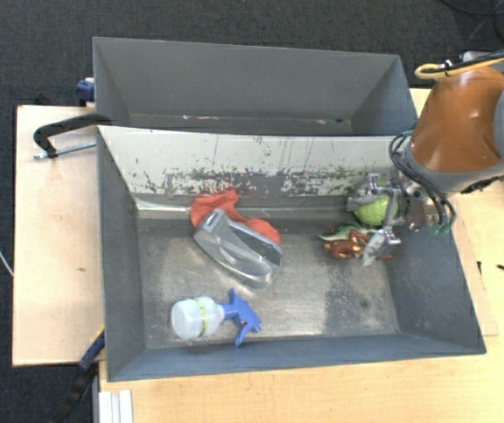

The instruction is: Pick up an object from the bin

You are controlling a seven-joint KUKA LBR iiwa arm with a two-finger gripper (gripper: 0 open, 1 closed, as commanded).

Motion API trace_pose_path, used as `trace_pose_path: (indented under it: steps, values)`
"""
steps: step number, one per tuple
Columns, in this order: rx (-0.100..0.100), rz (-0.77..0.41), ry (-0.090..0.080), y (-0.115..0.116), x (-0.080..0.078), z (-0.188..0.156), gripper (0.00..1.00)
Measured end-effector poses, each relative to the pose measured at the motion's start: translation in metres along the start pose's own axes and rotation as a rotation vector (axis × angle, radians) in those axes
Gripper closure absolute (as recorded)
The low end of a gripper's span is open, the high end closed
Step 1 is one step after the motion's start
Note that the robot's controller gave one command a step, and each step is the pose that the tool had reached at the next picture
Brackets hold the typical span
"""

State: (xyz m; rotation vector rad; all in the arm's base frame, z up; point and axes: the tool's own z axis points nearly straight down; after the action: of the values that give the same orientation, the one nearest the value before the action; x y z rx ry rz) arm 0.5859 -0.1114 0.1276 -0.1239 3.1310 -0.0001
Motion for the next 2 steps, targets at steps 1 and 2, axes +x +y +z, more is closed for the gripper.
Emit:
trace_pose_path:
  steps: [1, 2]
  values:
    - [-0.001, 0.051, 0.005, 0.0, 0.006, 0.032, 0.0]
    - [-0.003, 0.069, 0.004, -0.005, -0.002, 0.047, 1.0]
